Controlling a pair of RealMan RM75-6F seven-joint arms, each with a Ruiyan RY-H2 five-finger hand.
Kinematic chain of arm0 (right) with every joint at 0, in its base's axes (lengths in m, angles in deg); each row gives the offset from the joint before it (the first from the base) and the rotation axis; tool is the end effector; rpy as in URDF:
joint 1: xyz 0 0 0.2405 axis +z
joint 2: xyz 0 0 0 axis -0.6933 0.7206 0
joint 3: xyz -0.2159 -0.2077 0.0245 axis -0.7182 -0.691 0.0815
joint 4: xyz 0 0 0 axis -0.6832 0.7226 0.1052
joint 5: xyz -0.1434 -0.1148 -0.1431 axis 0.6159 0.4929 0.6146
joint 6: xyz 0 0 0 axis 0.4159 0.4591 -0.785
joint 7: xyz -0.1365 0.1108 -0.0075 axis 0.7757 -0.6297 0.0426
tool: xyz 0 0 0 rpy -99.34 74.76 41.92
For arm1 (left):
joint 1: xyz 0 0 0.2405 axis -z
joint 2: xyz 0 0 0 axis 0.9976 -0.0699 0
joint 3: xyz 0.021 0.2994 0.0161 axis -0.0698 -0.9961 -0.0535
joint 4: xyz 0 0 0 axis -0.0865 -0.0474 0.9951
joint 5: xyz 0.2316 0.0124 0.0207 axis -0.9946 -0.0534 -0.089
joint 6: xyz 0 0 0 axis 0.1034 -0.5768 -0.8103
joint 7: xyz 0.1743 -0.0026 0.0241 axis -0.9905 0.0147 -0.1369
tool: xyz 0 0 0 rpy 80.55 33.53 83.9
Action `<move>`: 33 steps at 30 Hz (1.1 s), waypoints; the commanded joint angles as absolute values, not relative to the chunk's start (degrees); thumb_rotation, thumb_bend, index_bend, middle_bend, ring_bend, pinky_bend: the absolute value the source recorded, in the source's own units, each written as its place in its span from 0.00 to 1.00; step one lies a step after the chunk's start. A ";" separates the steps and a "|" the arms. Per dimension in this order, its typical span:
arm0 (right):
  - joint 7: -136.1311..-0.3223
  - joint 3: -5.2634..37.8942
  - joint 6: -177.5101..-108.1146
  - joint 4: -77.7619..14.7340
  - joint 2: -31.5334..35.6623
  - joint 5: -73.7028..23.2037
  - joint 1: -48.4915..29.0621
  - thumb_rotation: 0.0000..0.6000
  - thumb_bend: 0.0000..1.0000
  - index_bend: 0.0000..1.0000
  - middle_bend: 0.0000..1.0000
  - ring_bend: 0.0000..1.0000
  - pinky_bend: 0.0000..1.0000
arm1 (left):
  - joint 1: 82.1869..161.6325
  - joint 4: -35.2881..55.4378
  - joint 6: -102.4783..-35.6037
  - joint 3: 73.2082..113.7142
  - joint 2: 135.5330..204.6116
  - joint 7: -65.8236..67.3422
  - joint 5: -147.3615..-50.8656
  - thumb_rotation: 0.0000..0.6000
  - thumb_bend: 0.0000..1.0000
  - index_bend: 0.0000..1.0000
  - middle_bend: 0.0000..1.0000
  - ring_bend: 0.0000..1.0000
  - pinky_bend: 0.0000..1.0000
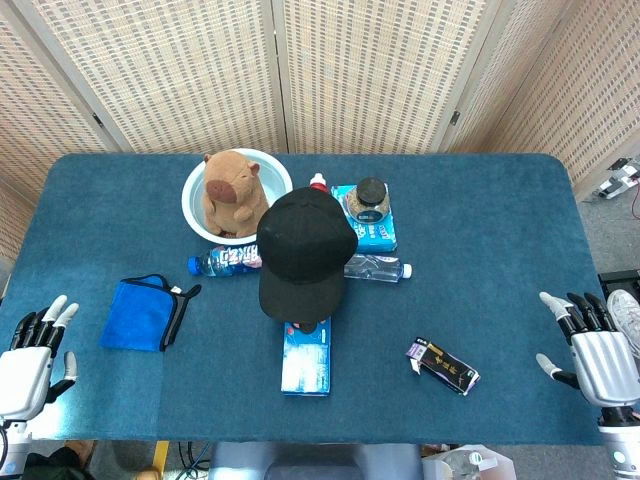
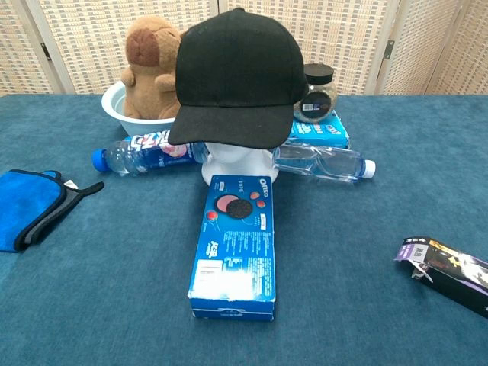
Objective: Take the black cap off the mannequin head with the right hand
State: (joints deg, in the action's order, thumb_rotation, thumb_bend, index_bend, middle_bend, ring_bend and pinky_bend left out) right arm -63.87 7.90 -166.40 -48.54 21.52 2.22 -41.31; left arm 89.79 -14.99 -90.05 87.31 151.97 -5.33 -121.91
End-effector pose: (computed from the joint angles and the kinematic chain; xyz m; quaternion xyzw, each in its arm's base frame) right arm -0.3587 -0.1998 0.1599 0.6168 -0.3538 0.3768 0.5937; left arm -0.3481 0.2067 0.1425 -0.5870 -0.4034 -0.3715 0.5955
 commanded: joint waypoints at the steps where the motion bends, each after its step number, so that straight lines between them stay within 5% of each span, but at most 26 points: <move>1: -63.77 7.91 -166.22 -48.60 21.51 2.13 -41.24 1.00 0.16 0.17 0.24 0.13 0.12 | 89.82 -14.89 -89.95 87.30 152.06 -5.26 -121.86 1.00 0.62 0.00 0.00 0.00 0.00; 19: -63.10 8.09 -165.02 -49.53 21.68 5.12 -38.97 1.00 0.16 0.17 0.24 0.13 0.12 | 89.56 -14.99 -90.44 87.19 151.99 -4.81 -122.31 1.00 0.62 0.00 0.00 0.00 0.00; 33: -60.39 9.70 -155.21 -52.99 19.84 13.32 -27.51 1.00 0.16 0.19 0.24 0.13 0.12 | 88.41 -16.39 -92.37 86.86 150.65 -4.78 -123.21 1.00 0.62 0.00 0.00 0.00 0.00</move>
State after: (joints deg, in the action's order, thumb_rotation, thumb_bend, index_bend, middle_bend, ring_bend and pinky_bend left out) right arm -60.68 9.36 -156.93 -52.31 20.65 11.95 -29.32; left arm 88.51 -16.28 -92.26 86.88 150.74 -4.71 -123.16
